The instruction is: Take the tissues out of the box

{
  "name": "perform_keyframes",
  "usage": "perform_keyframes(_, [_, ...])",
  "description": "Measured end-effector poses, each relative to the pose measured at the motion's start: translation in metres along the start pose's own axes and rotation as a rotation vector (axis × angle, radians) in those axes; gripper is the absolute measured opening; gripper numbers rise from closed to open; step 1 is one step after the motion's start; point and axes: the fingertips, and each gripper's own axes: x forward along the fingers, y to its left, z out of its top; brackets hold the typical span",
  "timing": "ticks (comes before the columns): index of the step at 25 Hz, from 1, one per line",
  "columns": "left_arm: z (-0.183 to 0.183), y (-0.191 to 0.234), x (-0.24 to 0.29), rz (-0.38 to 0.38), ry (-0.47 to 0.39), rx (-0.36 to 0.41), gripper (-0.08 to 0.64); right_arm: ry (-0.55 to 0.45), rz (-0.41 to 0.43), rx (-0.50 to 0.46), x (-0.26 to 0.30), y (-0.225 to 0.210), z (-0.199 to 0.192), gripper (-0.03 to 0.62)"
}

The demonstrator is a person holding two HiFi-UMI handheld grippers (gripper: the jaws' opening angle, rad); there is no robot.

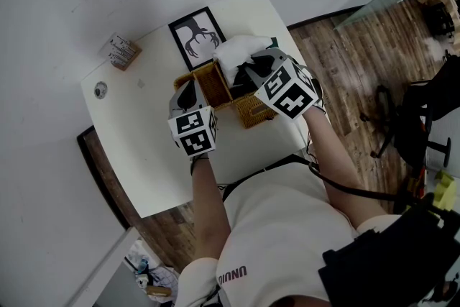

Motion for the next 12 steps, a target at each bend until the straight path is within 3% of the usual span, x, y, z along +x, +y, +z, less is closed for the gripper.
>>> perform_keyframes(12, [0.0070, -0.0024, -0.0065, -0.004, -0.024, 0.000, 0.012, -0.009, -0.014, 0.006, -0.0026, -0.0012, 0.0026, 0.057])
